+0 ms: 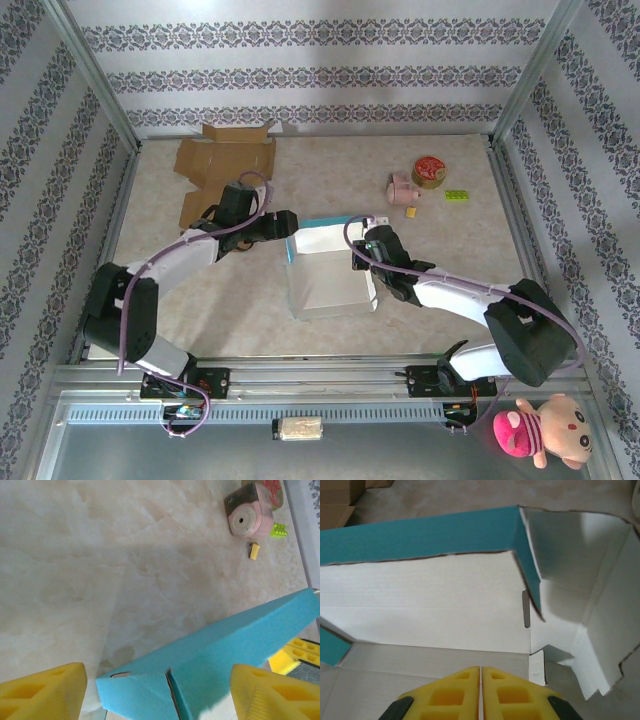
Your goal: Fold the paper box
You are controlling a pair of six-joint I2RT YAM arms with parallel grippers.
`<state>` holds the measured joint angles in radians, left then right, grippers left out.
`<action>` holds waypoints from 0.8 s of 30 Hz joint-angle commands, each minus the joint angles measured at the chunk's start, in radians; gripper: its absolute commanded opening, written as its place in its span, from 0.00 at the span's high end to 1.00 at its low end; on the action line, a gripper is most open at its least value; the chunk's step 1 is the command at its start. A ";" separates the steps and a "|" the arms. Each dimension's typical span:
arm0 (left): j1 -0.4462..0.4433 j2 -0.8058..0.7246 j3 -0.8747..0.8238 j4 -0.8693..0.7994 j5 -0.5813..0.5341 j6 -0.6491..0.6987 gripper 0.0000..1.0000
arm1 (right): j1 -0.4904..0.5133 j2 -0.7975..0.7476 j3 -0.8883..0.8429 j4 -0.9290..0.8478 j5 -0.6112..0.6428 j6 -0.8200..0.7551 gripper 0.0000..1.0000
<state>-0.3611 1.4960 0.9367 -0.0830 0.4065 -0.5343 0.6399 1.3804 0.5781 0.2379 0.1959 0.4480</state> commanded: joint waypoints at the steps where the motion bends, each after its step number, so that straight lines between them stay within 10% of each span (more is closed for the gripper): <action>1: -0.014 -0.070 -0.016 -0.040 -0.101 0.048 0.23 | 0.013 0.028 -0.022 0.031 0.085 -0.045 0.88; 5: -0.014 -0.127 -0.042 -0.035 -0.131 0.039 0.21 | 0.015 0.033 -0.017 0.020 0.062 -0.044 0.84; 12: -0.031 -0.276 -0.095 -0.056 -0.164 -0.006 0.24 | -0.003 -0.172 -0.035 -0.198 0.052 -0.084 0.49; 17: -0.123 -0.371 -0.118 -0.081 -0.247 -0.035 0.33 | -0.179 -0.272 -0.050 -0.260 -0.164 -0.095 0.28; 24: -0.293 -0.335 -0.057 -0.145 -0.346 -0.021 0.35 | -0.291 -0.069 0.092 -0.242 -0.417 -0.184 0.34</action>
<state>-0.6037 1.1404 0.8410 -0.1627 0.1268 -0.5545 0.3553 1.2602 0.6102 0.0013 -0.0811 0.3103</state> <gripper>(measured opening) 0.646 0.677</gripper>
